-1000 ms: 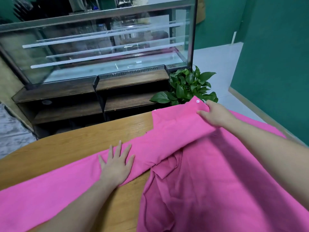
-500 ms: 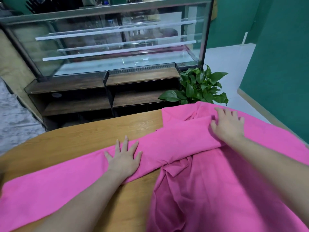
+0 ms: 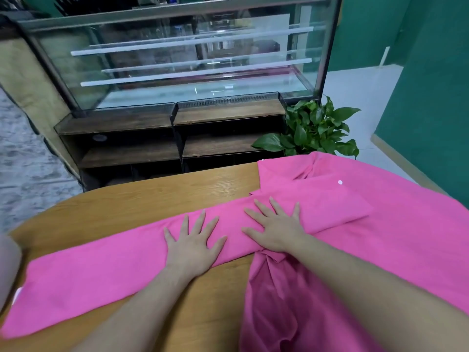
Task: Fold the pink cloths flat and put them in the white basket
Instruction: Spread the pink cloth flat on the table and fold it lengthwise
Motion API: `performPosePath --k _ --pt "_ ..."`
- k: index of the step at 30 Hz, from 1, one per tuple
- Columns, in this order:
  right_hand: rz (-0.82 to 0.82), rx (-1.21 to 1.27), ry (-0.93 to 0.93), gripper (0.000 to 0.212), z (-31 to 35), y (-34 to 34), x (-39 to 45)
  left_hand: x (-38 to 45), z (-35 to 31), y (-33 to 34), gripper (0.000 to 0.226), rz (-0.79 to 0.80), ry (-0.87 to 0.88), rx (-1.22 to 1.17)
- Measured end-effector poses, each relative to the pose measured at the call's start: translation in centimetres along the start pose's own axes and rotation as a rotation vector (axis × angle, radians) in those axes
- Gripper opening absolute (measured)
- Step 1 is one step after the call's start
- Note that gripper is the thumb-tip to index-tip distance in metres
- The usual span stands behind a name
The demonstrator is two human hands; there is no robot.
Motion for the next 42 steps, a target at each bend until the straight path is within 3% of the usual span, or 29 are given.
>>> performPosePath --k 6,9,11,17,20,24,27,31,34,37,42 --pt "0.036 0.025 0.000 0.075 -0.2 0.1 0.4 1.7 3.1 -1.4 0.057 0.154 0.179 -0.157" --pt "0.008 0.036 0.001 0.076 -0.4 0.2 0.2 0.8 6.5 -1.3 0.074 0.006 0.287 -0.255" --pt "-0.025 0.030 -0.001 0.076 -0.1 0.3 0.1 -0.6 8.9 -0.5 0.080 -0.045 0.322 -0.156" --pt "0.010 0.026 0.006 0.087 0.2 -0.1 0.3 -1.0 9.8 0.0 0.077 0.049 0.163 0.049" --pt "0.015 0.057 -0.027 0.074 0.8 -0.7 -0.2 -1.2 10.0 0.2 0.081 0.077 0.130 0.055" --pt "-0.208 0.167 -0.216 0.055 4.0 -1.2 -2.8 -2.2 11.2 0.4 0.090 0.032 0.219 -0.015" --pt "-0.133 0.117 -0.294 0.055 7.7 -0.4 -4.4 -3.6 13.0 0.8 0.090 0.003 0.236 -0.029" --pt "0.076 -0.087 -0.242 0.062 10.4 1.1 -4.8 -5.0 14.5 0.9 0.092 0.054 0.192 -0.008" --pt "0.021 -0.168 -0.178 0.070 9.7 0.6 -5.0 -5.8 14.7 0.8 0.083 0.104 0.145 0.012" --pt "0.036 -0.183 0.057 0.080 7.5 0.1 -5.0 -6.8 14.1 1.0 0.084 0.127 0.122 0.029" --pt "0.018 -0.034 0.244 0.070 7.3 -0.1 -4.5 -9.0 12.9 1.2 0.085 0.194 0.057 0.053"
Point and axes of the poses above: each hand's wrist, its own x-axis towards the middle knuckle, its own y-axis out of the palm, z = x × y, the point moved 2 cm from there along x, towards the middle knuckle, and after that the axes turned 5 degrees about z, right-handed, at the moved point
